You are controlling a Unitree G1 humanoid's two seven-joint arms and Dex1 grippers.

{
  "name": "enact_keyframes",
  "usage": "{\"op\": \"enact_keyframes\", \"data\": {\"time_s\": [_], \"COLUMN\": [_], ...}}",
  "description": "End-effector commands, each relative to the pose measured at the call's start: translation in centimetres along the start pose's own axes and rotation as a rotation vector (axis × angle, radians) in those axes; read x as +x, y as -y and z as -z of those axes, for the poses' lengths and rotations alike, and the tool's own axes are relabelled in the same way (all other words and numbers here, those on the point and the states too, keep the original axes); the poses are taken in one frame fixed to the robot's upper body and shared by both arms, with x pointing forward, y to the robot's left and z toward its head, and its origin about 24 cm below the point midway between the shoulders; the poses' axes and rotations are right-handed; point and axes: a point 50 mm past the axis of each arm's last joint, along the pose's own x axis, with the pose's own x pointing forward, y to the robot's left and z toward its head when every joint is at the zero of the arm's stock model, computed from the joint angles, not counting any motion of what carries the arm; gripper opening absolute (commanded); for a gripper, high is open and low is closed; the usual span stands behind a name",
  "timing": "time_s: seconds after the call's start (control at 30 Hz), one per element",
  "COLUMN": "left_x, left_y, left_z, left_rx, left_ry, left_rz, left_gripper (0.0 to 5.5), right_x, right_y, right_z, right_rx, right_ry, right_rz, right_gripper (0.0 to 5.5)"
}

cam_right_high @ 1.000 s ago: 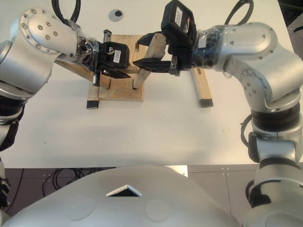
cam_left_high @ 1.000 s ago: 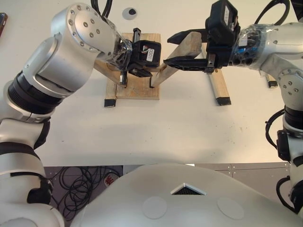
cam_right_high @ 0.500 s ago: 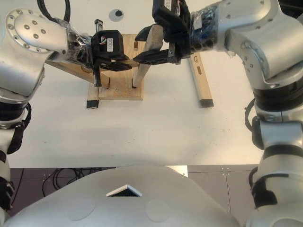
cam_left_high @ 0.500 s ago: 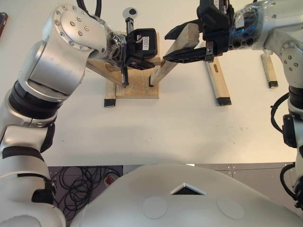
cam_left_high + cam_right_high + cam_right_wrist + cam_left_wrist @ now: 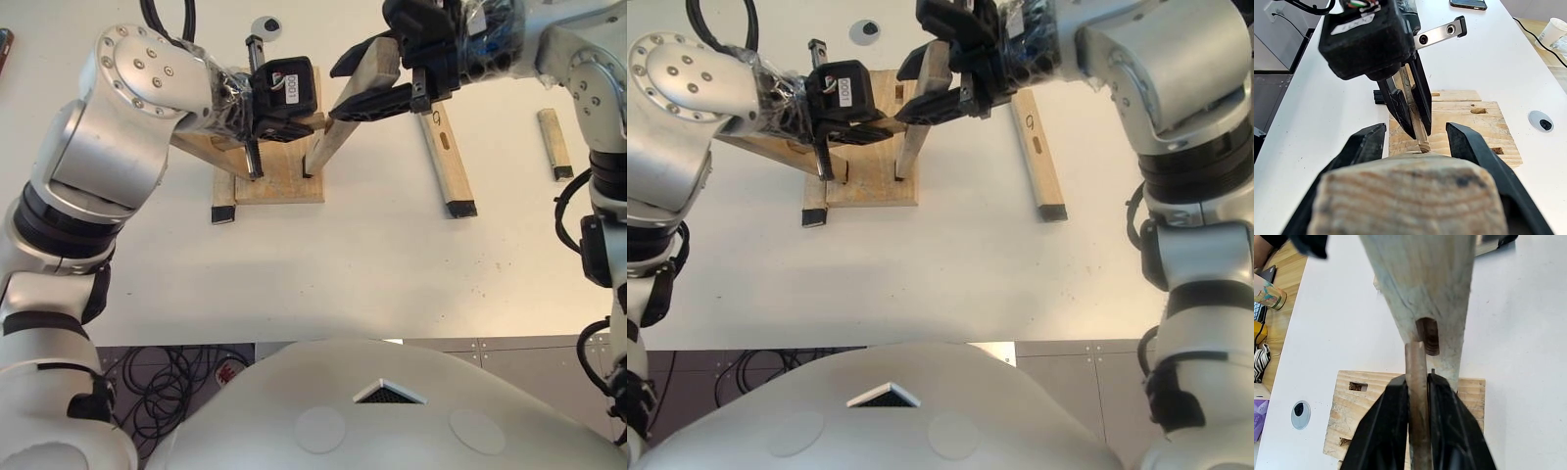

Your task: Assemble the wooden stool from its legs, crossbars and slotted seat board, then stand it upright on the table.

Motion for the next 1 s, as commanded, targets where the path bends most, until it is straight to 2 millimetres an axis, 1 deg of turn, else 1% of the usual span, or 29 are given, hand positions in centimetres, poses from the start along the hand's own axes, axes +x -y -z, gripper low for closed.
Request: {"op": "enact_keyframes", "data": {"time_s": [0.03, 0.17, 0.43, 0.53, 0.63, 0.7, 0.73, 0.9, 0.93, 1.0], "left_x": [1.2, 0.6, 0.2, 0.8, 1.2, 1.3, 1.2, 0.6, 0.4, -0.3], "left_y": [1.5, 1.2, 1.8, 1.4, 2.0, 2.0, 1.9, 1.0, 0.6, -0.1], "left_z": [0.0, -0.3, -0.1, 0.1, 0.7, 0.9, 0.8, 0.1, -0.2, -0.7], "left_rx": [0.009, -0.006, -0.010, -0.032, -0.041, -0.047, -0.048, -0.049, -0.052, -0.060], "left_ry": [0.029, 0.048, 0.041, 0.017, -0.026, -0.034, -0.029, 0.010, 0.026, 0.054], "left_rz": [0.116, 0.120, 0.172, 0.137, 0.180, 0.194, 0.194, 0.175, 0.168, 0.156], "left_gripper": [0.41, 0.41, 0.39, 0.38, 0.38, 0.38, 0.67, 1.31, 1.42, 1.42], "right_x": [3.0, 3.1, 3.5, 3.8, 4.0, 4.2, 4.2, 4.3, 4.3, 4.3], "right_y": [-1.1, -1.1, -1.0, -1.7, -2.1, -2.2, -2.3, -2.3, -2.3, -2.2], "right_z": [1.8, 2.4, 3.1, 2.6, 2.1, 2.1, 2.2, 2.6, 2.6, 2.8], "right_rx": [0.086, 0.088, 0.061, 0.035, 0.001, -0.005, -0.006, -0.002, 0.000, 0.005], "right_ry": [-0.031, -0.054, -0.081, -0.051, -0.024, -0.020, -0.021, -0.023, -0.023, -0.024], "right_rz": [-0.091, -0.082, -0.059, -0.101, -0.122, -0.121, -0.119, -0.105, -0.101, -0.094], "right_gripper": [2.05, 2.05, 2.04, 2.04, 2.04, 2.04, 2.04, 2.04, 2.04, 2.04]}}
